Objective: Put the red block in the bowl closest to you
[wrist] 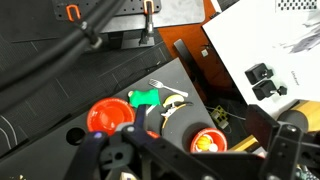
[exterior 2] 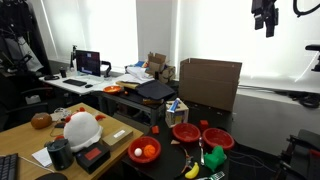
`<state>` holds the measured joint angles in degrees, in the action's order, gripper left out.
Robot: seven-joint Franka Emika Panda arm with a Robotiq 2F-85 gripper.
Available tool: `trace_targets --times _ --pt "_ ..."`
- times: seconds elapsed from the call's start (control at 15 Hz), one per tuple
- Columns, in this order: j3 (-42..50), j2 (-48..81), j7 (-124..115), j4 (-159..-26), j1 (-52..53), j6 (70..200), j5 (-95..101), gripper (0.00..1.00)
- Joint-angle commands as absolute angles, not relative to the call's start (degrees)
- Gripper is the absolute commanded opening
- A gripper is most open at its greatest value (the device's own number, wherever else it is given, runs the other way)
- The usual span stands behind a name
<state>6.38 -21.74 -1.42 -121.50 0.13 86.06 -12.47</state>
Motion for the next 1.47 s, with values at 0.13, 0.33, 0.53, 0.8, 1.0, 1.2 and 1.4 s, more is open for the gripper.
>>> trace_targets --times 0.13,0.33,0.53,0.8,1.0,1.2,1.4 --pt "5.46 -17.19 0.08 -120.86 -1.48 89.53 -12.15 1.00" --pt "5.33 -12.19 0.23 -119.96 -1.32 94.46 -12.67 1.00" --pt "4.32 -4.87 0.71 -118.06 -0.66 101.47 -12.02 1.00" --pt "2.03 6.57 -0.34 -112.32 0.02 107.85 -10.45 1.00" --pt "0.77 15.60 -1.09 -105.83 0.29 109.89 -9.51 1.00" --pt "0.30 22.57 -0.23 -99.11 0.13 107.61 -7.95 1.00" --pt "0.48 27.82 0.87 -93.36 -0.19 105.25 -5.18 1.00"
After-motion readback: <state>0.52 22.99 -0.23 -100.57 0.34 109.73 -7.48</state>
